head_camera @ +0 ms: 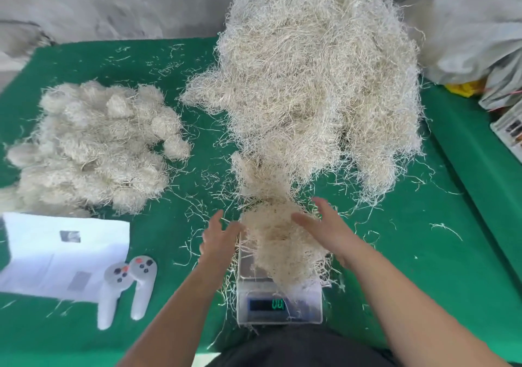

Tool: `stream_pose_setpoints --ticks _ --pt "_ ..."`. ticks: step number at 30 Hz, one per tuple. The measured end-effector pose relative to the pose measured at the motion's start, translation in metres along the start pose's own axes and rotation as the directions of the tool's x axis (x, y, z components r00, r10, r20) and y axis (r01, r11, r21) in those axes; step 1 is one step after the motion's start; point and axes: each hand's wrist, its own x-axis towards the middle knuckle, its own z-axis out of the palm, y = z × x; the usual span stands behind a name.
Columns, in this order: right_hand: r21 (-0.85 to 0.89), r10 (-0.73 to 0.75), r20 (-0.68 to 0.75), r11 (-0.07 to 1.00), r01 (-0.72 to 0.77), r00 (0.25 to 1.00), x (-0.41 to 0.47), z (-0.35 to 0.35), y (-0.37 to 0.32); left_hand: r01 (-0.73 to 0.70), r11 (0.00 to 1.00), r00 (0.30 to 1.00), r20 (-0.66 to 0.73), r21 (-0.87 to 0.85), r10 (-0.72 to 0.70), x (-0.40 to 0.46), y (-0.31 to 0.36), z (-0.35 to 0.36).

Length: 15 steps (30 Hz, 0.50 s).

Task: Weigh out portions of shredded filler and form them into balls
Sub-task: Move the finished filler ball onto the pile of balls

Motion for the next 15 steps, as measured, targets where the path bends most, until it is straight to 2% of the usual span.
stream_pose_setpoints --ticks 2,4,6,9,12,15 --pt "0.027 -0.068 -0.091 0.997 0.071 0.993 -0.006 -0.006 -0.001 -0.073 0.995 0.994 -0.08 0.074 0.079 -0.008 0.002 -0.005" --pt "-0.079 -0.172 -0.14 0.984 0.162 0.975 -0.014 -0.006 -0.002 -0.207 0.956 0.966 -0.111 0.209 0.233 -0.016 0.0 -0.006" --pt "-0.225 -0.281 -0.117 0.942 0.25 0.952 -0.024 -0.003 -0.002 -0.378 0.877 0.912 -0.041 0.296 0.407 -0.023 0.001 -0.002" --pt "-0.395 -0.437 -0.042 0.833 0.387 0.899 -0.037 0.003 0.0 -0.592 0.68 0.786 0.123 0.432 0.606 -0.032 0.007 0.006" --pt "-0.5 -0.536 0.057 0.715 0.488 0.842 -0.045 0.007 0.002 -0.694 0.541 0.693 0.236 0.474 0.682 -0.039 0.012 0.013" --pt "-0.536 -0.565 0.105 0.661 0.525 0.818 -0.051 0.011 0.006 -0.713 0.491 0.67 0.279 0.5 0.688 -0.044 0.01 0.016"
